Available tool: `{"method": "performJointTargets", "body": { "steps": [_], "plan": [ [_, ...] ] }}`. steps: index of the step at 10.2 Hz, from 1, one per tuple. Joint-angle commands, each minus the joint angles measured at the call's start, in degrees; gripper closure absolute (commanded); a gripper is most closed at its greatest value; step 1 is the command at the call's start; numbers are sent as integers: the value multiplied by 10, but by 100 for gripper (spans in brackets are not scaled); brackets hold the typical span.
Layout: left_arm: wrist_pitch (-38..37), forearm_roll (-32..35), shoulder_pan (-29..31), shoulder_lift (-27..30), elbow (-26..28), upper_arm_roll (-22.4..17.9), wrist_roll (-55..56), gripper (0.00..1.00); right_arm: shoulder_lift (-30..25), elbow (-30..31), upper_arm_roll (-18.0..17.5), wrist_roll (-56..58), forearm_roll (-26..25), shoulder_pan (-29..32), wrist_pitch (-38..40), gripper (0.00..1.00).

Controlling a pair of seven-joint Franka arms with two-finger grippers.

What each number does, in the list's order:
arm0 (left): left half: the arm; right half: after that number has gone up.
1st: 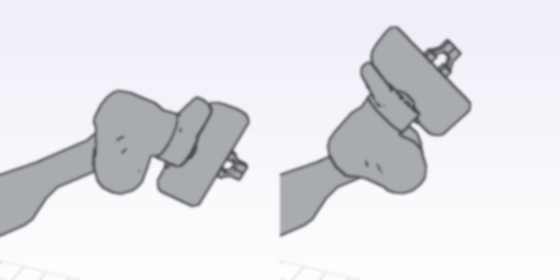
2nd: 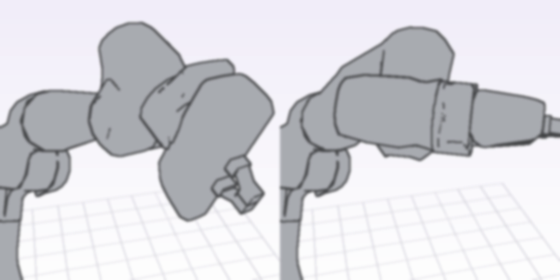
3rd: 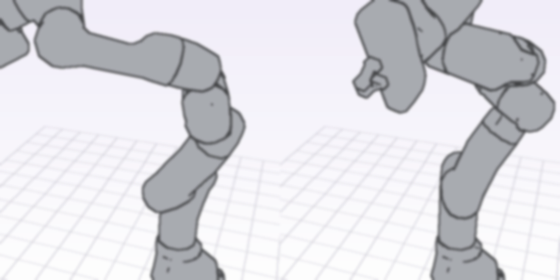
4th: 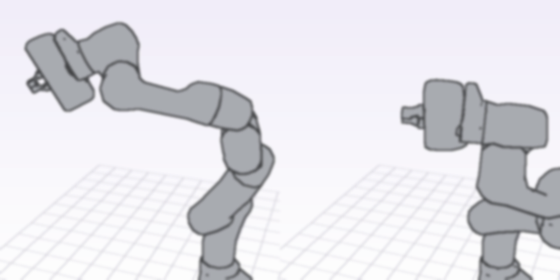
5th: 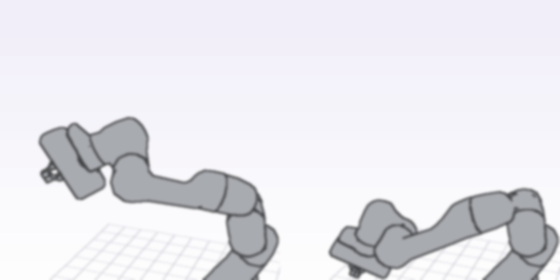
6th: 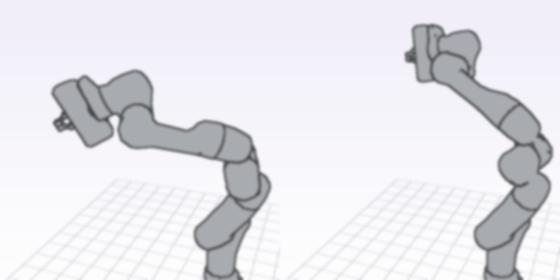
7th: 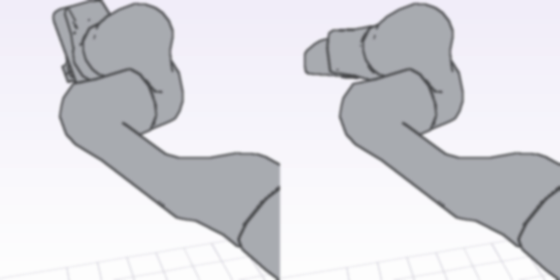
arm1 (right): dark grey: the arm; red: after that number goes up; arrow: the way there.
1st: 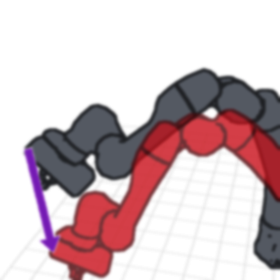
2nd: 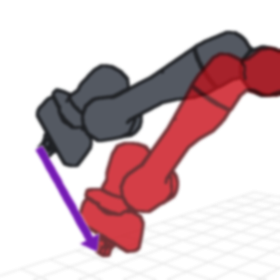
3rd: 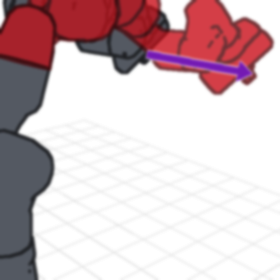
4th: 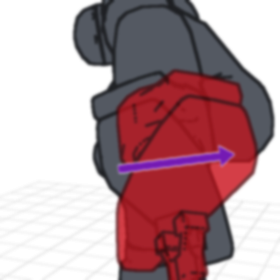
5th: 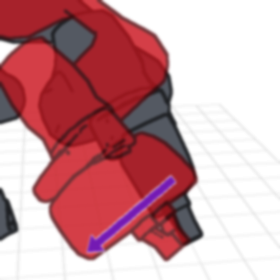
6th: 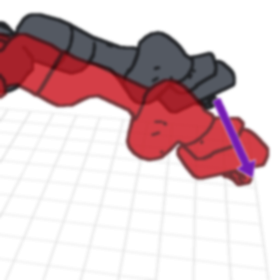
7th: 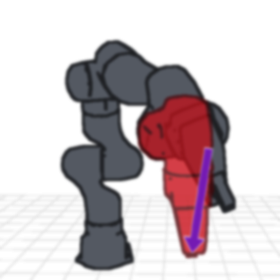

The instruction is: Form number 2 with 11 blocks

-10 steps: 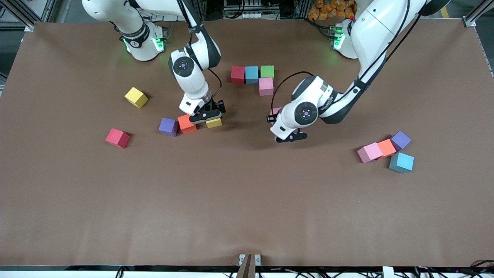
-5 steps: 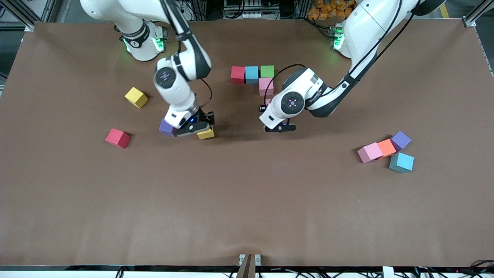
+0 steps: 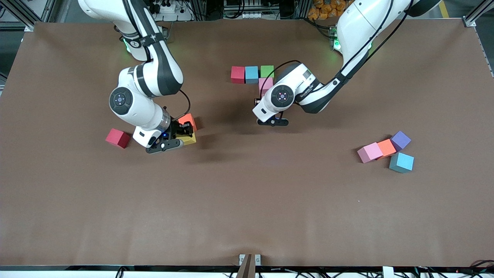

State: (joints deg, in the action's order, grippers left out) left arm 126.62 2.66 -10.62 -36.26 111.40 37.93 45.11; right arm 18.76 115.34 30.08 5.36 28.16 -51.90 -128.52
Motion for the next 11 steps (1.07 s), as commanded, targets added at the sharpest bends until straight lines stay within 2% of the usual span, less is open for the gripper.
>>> {"method": "performJointTargets", "body": {
  "steps": [1,3,6,8,10,11],
  "plan": [
    [6,14,-3,-6,0,1,12,88,5,3,-4,11,13,-2,12,100],
    [6,13,-11,-12,0,0,12,88,7,2,-4,69,8,-5,23,100],
    [6,15,-21,-20,0,-4,31,87,20,-14,-5,444,-10,-6,23,98],
    [6,16,-22,-19,5,-4,32,87,56,-61,-5,669,-65,-4,18,100],
    [6,16,-21,-18,11,-5,32,84,60,-73,-5,743,-106,-10,17,100],
    [6,19,-21,-18,14,-5,32,75,59,-77,-9,745,-115,-12,17,100]
  ]
}}
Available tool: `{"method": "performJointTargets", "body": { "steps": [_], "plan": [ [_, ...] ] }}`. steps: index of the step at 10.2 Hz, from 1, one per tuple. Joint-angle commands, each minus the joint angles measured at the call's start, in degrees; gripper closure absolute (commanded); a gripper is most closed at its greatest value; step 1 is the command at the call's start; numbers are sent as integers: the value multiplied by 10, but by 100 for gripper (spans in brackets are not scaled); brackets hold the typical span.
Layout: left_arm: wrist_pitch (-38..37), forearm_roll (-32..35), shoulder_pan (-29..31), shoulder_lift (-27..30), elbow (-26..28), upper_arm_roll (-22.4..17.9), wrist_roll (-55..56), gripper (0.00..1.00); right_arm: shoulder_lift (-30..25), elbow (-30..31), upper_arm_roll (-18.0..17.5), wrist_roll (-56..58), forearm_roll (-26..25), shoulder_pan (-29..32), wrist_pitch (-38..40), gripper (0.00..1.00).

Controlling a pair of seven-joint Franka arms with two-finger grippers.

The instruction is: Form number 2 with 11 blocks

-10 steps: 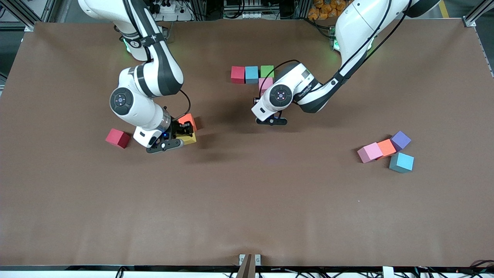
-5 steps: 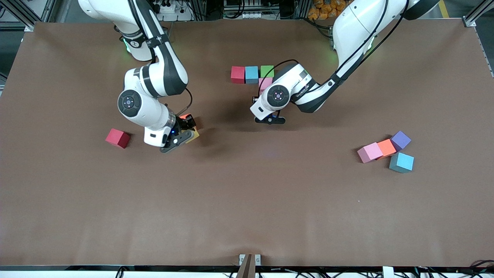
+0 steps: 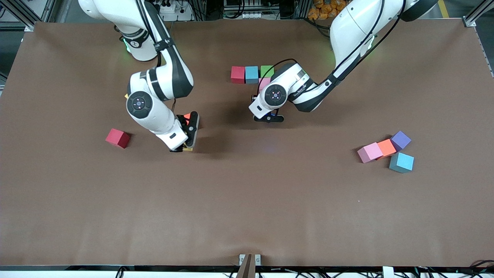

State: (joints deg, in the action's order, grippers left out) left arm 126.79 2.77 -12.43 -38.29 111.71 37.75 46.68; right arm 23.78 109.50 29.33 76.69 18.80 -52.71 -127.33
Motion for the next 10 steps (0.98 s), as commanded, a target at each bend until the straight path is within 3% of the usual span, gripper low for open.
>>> {"method": "performJointTargets", "body": {
  "steps": [1,2,7,10],
  "plan": [
    [5,28,-2,2,12,-3,19,49,7,-21,-5,31,-23,-6,9,100],
    [5,28,-1,1,12,-3,25,0,7,-21,-5,32,-23,-6,11,100],
    [0,28,2,6,11,-2,57,0,5,-16,-7,29,-17,-10,9,100],
    [-40,28,7,33,-10,4,112,0,0,-7,-9,21,-15,-41,9,100]
  ]
}}
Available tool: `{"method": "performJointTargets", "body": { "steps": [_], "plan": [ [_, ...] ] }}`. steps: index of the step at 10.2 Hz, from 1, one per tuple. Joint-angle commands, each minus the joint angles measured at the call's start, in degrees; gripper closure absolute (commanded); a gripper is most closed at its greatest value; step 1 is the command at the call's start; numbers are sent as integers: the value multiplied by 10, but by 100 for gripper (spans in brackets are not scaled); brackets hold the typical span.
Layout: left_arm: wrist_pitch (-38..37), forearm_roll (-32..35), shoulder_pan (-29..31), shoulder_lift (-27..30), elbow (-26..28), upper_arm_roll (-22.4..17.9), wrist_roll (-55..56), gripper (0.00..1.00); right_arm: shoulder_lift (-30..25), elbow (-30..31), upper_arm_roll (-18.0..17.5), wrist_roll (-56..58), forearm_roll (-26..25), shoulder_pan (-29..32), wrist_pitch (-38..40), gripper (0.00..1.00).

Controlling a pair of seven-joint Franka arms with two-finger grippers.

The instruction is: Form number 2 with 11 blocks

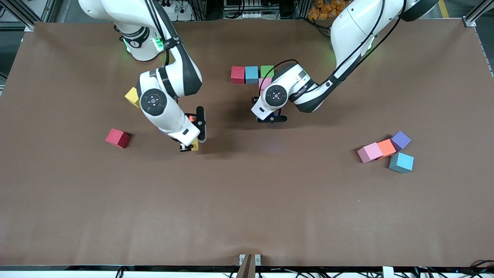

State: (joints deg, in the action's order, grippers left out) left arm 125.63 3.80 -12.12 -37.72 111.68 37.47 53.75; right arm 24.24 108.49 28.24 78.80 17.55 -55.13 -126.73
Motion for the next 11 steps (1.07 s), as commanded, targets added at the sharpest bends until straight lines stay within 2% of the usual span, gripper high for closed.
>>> {"method": "performJointTargets", "body": {
  "steps": [1,2,3,4,6,8,11],
  "plan": [
    [-48,14,7,39,-18,15,50,0,-4,8,2,-1,-2,-27,2,100],
    [-67,11,17,47,-27,22,63,0,-3,13,2,-3,18,-31,1,100],
    [-87,10,22,56,-42,25,85,0,-4,30,2,0,67,-37,0,100],
    [-104,9,24,67,-57,26,115,0,-6,40,2,-1,90,-58,-2,100],
    [-169,9,48,100,-92,26,154,0,-15,58,2,-24,93,-83,-13,100],
    [-201,10,93,116,-133,24,139,0,-20,98,2,-82,93,-142,-71,100],
    [-197,17,203,114,-152,23,-4,0,-15,103,2,-153,93,-194,-98,100]
  ]
}}
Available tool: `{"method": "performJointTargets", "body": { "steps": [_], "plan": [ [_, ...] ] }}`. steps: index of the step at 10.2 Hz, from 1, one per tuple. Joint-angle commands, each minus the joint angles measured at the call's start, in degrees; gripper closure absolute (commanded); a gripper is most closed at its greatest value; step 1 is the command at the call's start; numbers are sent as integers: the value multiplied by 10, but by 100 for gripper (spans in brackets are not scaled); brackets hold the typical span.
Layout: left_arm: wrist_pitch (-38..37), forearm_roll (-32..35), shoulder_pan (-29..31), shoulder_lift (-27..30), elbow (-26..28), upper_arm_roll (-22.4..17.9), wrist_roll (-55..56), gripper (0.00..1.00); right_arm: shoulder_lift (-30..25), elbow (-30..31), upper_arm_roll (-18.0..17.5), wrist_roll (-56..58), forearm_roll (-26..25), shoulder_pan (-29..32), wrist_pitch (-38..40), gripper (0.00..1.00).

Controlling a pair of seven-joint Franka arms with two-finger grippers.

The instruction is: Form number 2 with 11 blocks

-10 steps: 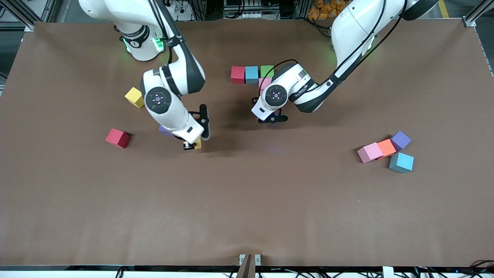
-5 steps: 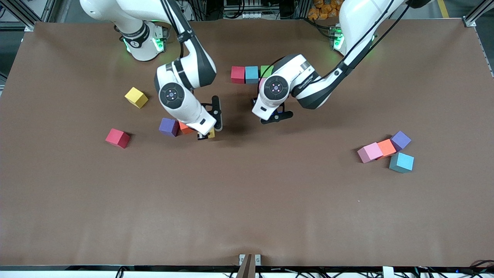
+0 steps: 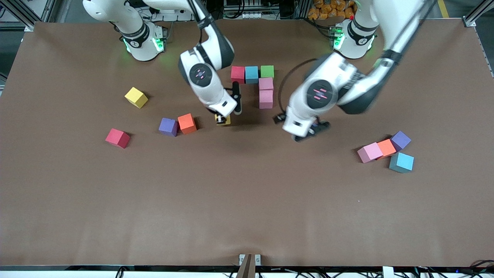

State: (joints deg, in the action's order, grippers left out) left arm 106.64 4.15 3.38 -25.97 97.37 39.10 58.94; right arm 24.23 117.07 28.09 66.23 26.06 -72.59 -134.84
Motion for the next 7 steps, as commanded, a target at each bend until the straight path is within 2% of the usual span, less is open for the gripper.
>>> {"method": "performJointTargets", "body": {
  "steps": [1,3,5,7],
  "plan": [
    [-8,14,77,-5,-12,6,-99,0,-12,18,4,-55,8,-35,-31,100],
    [-6,25,118,-9,-31,2,-193,0,-2,17,4,-102,8,-61,-52,100],
    [-6,79,158,-22,-40,1,-322,0,20,14,0,-139,28,-81,-81,100],
    [-1,108,169,-34,-45,0,-461,0,38,12,-27,-143,57,-77,-108,100]
  ]
}}
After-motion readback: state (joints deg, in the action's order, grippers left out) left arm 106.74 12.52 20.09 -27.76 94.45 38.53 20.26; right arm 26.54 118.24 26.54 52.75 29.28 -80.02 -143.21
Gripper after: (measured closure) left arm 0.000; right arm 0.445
